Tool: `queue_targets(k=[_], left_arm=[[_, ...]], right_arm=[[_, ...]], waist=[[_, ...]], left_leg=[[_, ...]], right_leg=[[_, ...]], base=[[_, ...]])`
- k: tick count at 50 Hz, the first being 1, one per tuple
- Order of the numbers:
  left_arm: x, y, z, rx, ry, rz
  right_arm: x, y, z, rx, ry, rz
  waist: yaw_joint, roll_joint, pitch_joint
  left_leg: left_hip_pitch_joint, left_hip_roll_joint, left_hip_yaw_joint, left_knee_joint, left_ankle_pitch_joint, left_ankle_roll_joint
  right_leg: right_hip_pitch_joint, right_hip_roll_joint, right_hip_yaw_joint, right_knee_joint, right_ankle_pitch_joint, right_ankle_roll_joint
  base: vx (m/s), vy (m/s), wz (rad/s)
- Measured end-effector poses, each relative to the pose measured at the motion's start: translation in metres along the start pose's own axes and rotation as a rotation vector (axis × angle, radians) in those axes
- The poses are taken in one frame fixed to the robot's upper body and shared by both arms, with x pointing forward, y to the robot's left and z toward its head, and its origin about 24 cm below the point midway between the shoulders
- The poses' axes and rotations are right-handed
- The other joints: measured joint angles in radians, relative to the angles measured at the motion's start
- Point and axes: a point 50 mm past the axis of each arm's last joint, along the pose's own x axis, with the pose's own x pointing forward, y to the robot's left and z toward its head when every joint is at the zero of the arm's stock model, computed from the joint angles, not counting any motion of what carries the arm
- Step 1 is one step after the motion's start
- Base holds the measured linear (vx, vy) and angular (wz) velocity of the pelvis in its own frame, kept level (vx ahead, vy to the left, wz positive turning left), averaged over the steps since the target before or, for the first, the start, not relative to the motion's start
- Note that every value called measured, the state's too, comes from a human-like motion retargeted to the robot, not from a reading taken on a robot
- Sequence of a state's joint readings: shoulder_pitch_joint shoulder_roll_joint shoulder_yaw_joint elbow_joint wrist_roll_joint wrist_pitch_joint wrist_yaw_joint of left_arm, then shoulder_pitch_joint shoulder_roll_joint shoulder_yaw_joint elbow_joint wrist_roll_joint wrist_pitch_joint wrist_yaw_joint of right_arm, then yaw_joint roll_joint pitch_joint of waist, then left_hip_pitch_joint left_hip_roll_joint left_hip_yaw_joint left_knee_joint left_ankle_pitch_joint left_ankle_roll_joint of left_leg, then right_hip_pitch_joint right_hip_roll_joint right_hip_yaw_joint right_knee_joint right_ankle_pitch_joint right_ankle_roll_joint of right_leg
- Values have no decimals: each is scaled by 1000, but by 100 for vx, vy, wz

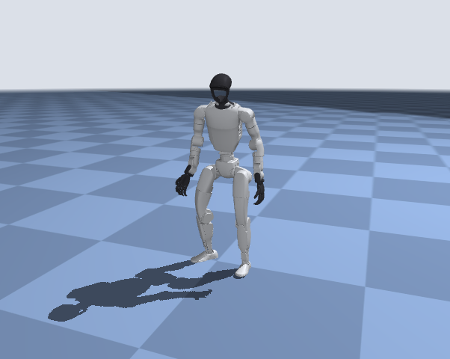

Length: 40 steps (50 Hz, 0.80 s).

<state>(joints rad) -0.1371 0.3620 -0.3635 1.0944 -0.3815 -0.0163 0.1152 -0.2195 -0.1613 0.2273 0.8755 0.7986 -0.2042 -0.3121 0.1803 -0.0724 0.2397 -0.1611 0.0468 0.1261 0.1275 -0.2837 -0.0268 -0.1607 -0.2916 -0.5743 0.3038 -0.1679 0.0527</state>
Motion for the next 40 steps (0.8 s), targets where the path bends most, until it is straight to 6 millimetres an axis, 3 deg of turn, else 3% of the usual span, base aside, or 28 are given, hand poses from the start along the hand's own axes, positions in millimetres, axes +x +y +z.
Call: queue_targets(k=[3, 7, 11, 14, 18, 21, 25, 31, 35, 40], left_arm=[[2, -5, 58, 22, -203, -23], [-9, -16, 143, 97, -482, -13], [-37, -34, 224, 185, -744, 4], [-70, -57, 285, 286, -937, 12], [-116, -96, 334, 444, -1151, -6], [-140, -128, 343, 531, -1243, -55], [-149, -174, 330, 599, -1232, -154], [-154, -225, 299, 626, -1166, -237], [-183, -245, 301, 598, -1310, -244], [-253, -269, 317, 613, -1593, -320]], right_arm=[[-2, 38, 32, 135, -105, 148], [-20, 83, 88, 211, -309, 345], [-46, 110, 139, 170, -543, 483], [-66, 121, 174, 107, -718, 511], [-84, 131, 196, 62, -851, 508], [-89, 138, 195, 91, -838, 542], [-78, 139, 172, 174, -689, 566], [-62, 104, 148, 262, -583, 356], [-76, 72, 162, 300, -710, 272], [-110, 41, 203, 318, -990, 182]], waist=[[-7, 16, 18], [-24, 47, 38], [-25, 81, 30], [-23, 98, 25], [-49, 110, 11], [-95, 132, 0], [-196, 167, -16], [-413, 149, -44], [-521, 118, -58], [-609, 81, -59]], left_leg=[[-1, 7, 13, -1, 5, 8], [3, 16, 40, -8, 10, 22], [-1, 28, 91, -15, 9, 17], [-10, 22, 134, -22, 8, 6], [2, 2, 191, -36, 5, -12], [28, 10, 247, -44, 1, -31], [67, 41, 342, -18, -1, -36], [39, 70, 408, 266, 13, 32], [-18, 33, 269, 454, 3, 24], [-40, -3, 207, 512, -26, 39]], right_leg=[[-44, 9, 140, 28, 39, 33], [-69, 16, 272, 6, 44, 124], [-46, -52, 101, -54, -14, 143], [-20, -105, -72, -112, -10, 141], [-6, -120, -89, -196, 51, 170], [-14, -100, -26, -238, 66, 186], [-34, -63, 69, -261, 62, 185], [-66, -68, 266, -269, 46, 175], [-82, -65, 424, -280, 42, 179], [-89, -68, 585, -307, 50, 188]], base=[[-6, -3, -21], [-7, -7, -34], [-7, -11, -61], [-4, -14, -58], [1, -19, -57], [7, -22, -93], [14, -22, -133], [24, -17, -159], [27, -4, -200], [24, 7, -168]])
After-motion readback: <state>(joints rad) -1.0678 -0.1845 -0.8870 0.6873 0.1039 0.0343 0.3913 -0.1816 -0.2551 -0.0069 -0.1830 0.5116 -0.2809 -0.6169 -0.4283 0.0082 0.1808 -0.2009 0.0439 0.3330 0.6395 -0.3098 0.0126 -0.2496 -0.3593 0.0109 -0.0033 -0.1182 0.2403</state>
